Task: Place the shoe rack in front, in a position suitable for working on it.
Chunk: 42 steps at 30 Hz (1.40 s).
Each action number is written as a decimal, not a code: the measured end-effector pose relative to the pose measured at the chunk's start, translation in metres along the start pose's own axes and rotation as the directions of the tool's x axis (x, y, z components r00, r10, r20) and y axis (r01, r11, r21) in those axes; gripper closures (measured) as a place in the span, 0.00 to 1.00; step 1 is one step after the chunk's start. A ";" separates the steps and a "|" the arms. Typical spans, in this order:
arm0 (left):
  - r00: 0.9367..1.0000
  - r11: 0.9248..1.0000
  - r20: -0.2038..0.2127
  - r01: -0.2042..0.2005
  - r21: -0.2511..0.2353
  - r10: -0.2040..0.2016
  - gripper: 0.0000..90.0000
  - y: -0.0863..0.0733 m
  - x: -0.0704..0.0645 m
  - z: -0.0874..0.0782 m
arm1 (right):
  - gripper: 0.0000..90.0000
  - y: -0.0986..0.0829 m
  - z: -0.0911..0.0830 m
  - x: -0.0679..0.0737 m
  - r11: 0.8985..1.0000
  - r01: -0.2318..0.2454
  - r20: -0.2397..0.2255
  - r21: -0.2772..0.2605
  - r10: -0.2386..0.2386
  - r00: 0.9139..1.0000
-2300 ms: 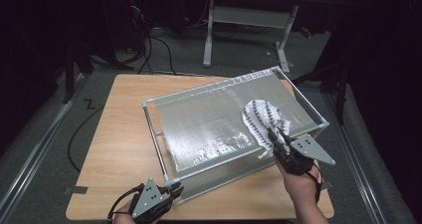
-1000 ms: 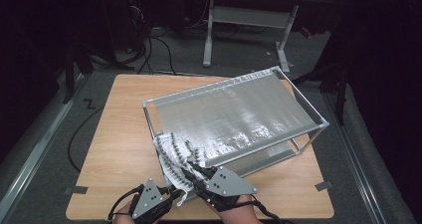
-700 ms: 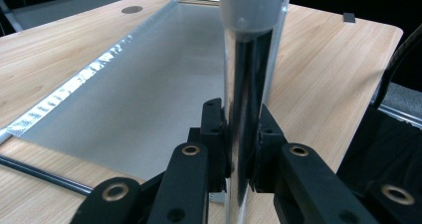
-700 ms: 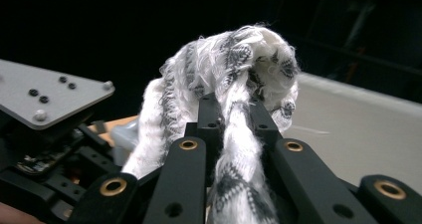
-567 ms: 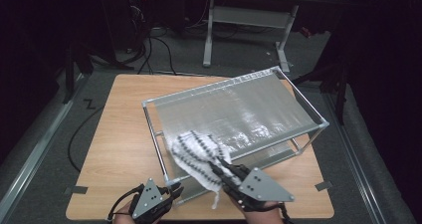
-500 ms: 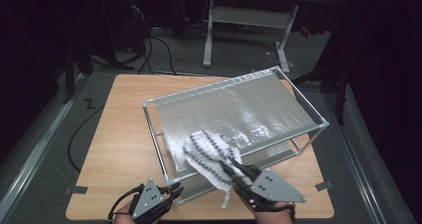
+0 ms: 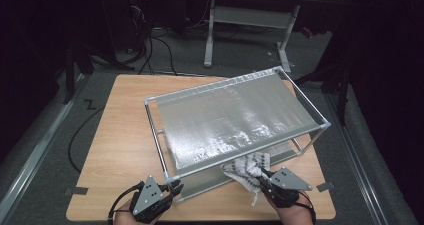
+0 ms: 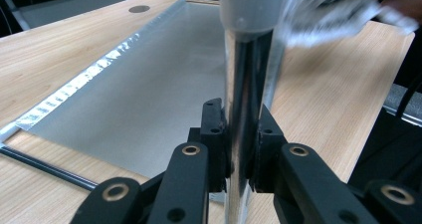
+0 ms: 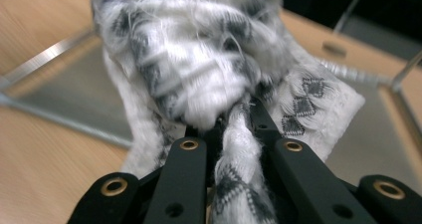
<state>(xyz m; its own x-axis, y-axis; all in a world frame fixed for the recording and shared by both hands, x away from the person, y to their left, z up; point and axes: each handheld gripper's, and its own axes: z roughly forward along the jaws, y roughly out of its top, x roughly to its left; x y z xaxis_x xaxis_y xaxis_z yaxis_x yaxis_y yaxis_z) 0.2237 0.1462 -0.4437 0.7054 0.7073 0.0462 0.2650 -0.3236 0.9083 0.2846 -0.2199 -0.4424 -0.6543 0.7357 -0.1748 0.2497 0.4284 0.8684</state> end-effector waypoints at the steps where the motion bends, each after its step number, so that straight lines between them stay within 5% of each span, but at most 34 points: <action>1: 1.000 1.000 0.001 0.000 0.000 0.000 0.89 0.000 0.000 0.000 | 0.90 -0.004 0.007 -0.001 1.000 0.001 0.005 0.026 -0.001 1.000; 7: 1.000 1.000 0.000 -0.004 0.001 0.004 0.89 0.000 0.002 0.001 | 0.89 -0.030 0.042 -0.006 0.985 -0.009 0.019 0.170 0.006 1.000; 14: 1.000 1.000 -0.013 0.000 0.002 0.000 0.89 0.000 0.006 0.001 | 0.50 -0.038 0.044 -0.012 0.985 -0.081 0.003 0.151 0.081 0.997; 18: 0.999 1.000 -0.036 0.008 0.004 -0.008 0.89 -0.001 0.011 -0.002 | 0.45 -0.039 0.051 -0.013 0.981 -0.110 0.034 0.157 0.106 0.994; 24: 0.995 0.999 -0.093 0.035 0.007 -0.034 0.89 -0.006 0.025 -0.012 | 0.41 -0.033 0.067 -0.009 0.978 -0.114 0.001 0.175 0.115 0.993; 28: 0.988 0.998 -0.141 0.059 0.009 -0.057 0.89 -0.011 0.036 -0.023 | 0.43 -0.027 0.081 0.002 0.979 -0.084 -0.031 0.185 0.091 0.995; 36: 0.970 0.994 -0.220 0.110 0.008 -0.105 0.89 -0.021 0.058 -0.042 | 0.80 -0.009 0.096 0.030 0.984 0.044 -0.105 0.171 -0.026 0.994; 42: 0.969 0.994 -0.221 0.113 0.008 -0.108 0.89 -0.022 0.067 -0.044 | 0.85 -0.007 0.087 0.026 0.986 0.045 -0.091 0.157 -0.031 0.995</action>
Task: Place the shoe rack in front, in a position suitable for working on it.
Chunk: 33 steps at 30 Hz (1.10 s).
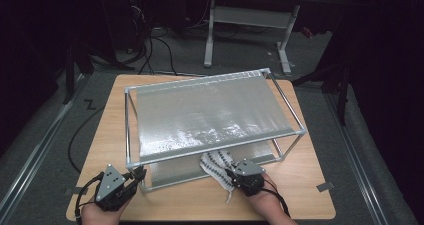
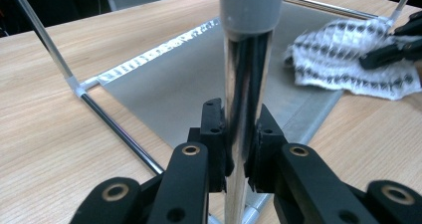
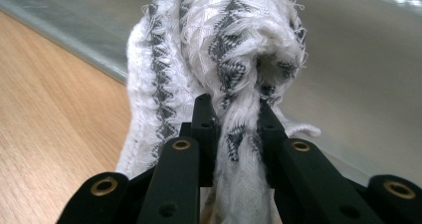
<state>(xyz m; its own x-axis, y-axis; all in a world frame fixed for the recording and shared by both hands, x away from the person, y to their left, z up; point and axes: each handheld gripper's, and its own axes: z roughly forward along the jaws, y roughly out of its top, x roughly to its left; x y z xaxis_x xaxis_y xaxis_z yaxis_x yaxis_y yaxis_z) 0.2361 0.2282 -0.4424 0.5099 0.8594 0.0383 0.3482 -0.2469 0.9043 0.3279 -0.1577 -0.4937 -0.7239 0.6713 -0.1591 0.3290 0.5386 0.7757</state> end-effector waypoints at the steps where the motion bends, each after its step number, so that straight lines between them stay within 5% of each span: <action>1: 1.000 1.000 0.002 0.001 0.000 -0.001 0.89 0.000 0.001 0.000 | 0.85 -0.001 -0.004 -0.003 1.000 -0.015 0.007 -0.006 0.015 1.000; 7: 1.000 1.000 0.029 0.002 0.002 -0.002 0.89 0.003 0.010 0.007 | 0.85 -0.015 -0.032 -0.027 0.997 -0.069 0.083 -0.033 0.071 0.994; 10: 0.998 0.999 0.041 -0.039 0.013 0.038 0.89 0.005 0.013 0.009 | 0.85 -0.024 -0.048 -0.042 0.995 -0.095 0.131 -0.042 0.100 0.986; 19: 0.999 0.999 0.050 -0.021 -0.025 0.022 0.89 0.001 0.014 0.009 | 0.85 -0.037 -0.088 -0.089 0.968 -0.216 0.273 -0.126 0.243 0.931; 33: 0.998 0.999 0.031 -0.046 -0.021 0.046 0.88 0.001 0.013 0.009 | 0.85 -0.016 -0.128 -0.101 0.948 -0.151 0.390 -0.279 0.255 0.885</action>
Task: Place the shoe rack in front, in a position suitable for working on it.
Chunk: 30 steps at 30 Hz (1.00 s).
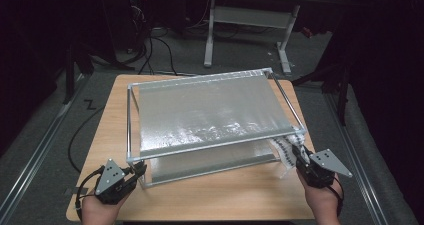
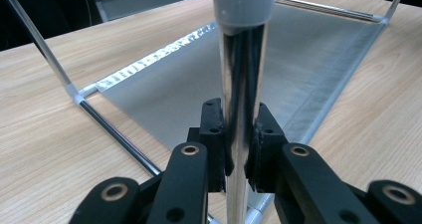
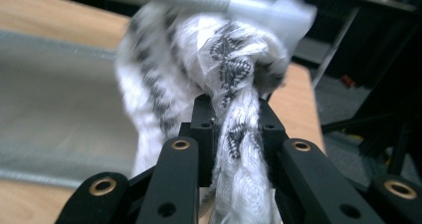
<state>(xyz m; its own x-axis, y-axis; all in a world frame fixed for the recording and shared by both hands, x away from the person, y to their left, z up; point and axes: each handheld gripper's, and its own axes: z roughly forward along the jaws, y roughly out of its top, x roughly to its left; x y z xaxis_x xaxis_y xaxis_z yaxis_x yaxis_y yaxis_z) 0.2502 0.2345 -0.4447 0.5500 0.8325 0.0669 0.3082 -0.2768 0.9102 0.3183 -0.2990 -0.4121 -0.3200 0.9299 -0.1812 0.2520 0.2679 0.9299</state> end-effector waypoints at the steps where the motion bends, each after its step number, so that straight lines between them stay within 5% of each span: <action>1: 1.000 1.000 -0.001 -0.001 0.000 0.001 0.88 0.000 0.000 0.000 | 0.85 0.001 -0.001 0.000 1.000 0.006 0.008 -0.002 -0.006 1.000; 19: 1.000 1.000 0.004 -0.006 -0.002 0.006 0.88 0.000 0.001 0.000 | 0.85 -0.031 0.026 0.003 0.988 0.026 0.009 0.152 -0.028 1.000; 30: 1.000 1.000 0.005 -0.004 -0.003 0.004 0.88 0.000 0.001 0.001 | 0.85 -0.061 0.049 0.009 0.950 0.038 -0.035 0.310 -0.029 0.999</action>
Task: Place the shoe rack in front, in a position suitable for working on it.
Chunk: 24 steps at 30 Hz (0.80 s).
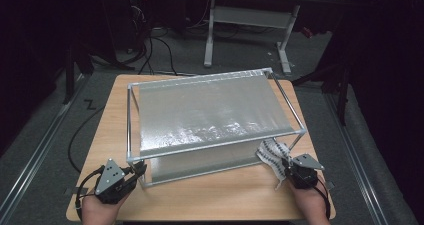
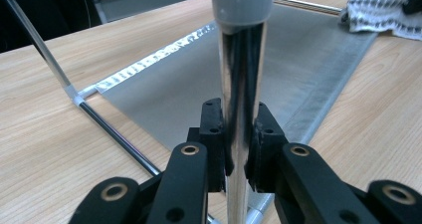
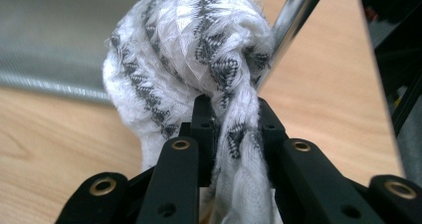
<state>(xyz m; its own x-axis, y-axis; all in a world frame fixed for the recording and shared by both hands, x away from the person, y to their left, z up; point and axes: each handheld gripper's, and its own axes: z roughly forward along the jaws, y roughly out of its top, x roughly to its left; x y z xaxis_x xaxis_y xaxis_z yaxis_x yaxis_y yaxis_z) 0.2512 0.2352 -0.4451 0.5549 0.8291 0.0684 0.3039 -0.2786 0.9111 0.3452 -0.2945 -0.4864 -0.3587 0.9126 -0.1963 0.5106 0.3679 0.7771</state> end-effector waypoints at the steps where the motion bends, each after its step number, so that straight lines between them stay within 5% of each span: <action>1: 1.000 1.000 -0.001 0.000 0.000 0.000 0.88 0.000 0.000 0.000 | 0.85 -0.001 0.002 0.000 1.000 -0.002 -0.003 0.006 0.002 1.000; 15: 1.000 1.000 -0.001 0.006 -0.003 -0.006 0.88 0.000 0.002 0.001 | 0.85 0.001 -0.005 -0.001 1.000 -0.018 -0.007 -0.014 0.018 1.000; 24: 1.000 1.000 -0.009 0.009 -0.005 -0.009 0.88 0.000 0.000 0.001 | 0.85 0.017 -0.028 -0.006 0.992 -0.025 0.016 -0.127 0.027 1.000</action>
<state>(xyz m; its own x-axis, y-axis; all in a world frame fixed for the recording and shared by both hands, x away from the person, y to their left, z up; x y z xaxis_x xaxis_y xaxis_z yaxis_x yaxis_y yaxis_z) 0.2524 0.2350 -0.4459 0.5451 0.8359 0.0638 0.3049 -0.2686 0.9137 0.3346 -0.2989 -0.4552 -0.3322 0.9250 -0.1846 0.4164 0.3194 0.8512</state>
